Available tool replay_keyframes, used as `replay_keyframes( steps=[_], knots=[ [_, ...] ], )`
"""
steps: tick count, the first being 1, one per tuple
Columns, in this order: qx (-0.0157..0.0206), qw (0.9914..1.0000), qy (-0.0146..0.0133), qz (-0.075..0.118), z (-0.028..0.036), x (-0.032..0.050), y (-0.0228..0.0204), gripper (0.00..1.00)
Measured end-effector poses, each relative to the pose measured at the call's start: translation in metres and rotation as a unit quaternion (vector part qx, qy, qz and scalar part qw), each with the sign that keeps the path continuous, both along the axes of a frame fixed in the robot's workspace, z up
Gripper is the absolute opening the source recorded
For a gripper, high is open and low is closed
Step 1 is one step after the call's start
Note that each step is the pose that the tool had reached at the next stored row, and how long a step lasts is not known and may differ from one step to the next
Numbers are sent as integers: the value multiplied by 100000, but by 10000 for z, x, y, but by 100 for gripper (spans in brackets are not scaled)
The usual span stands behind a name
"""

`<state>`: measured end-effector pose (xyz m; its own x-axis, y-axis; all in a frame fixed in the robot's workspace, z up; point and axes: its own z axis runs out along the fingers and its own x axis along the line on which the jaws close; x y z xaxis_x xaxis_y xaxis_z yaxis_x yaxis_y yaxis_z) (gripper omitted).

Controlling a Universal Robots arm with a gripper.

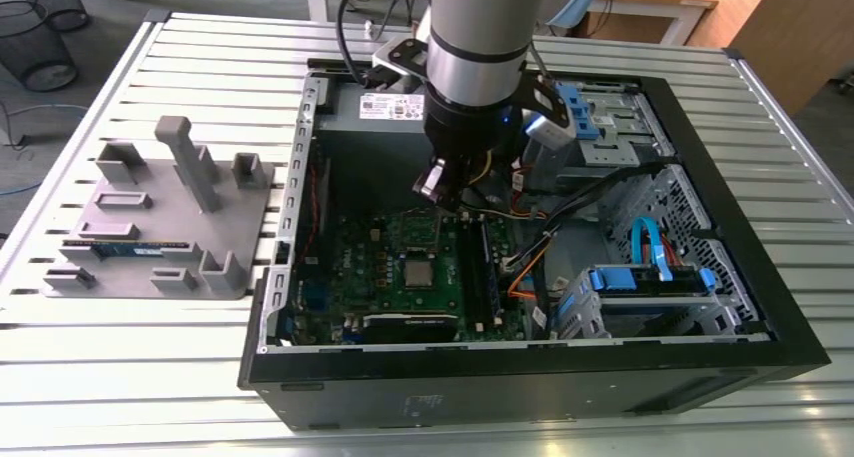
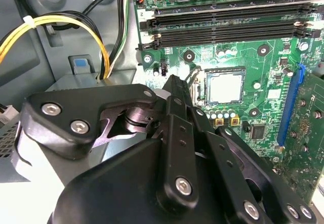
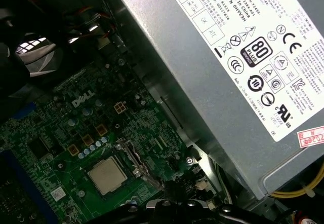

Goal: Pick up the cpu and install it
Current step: 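Close the cpu cover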

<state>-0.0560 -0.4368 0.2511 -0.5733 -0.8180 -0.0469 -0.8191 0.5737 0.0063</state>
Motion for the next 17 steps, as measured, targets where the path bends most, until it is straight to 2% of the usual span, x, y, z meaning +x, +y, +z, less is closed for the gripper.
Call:
replay_keyframes(
  steps=[17],
  knots=[
    [0, 99999, -5, 546, 14, -1, -17, 11]
  ],
)
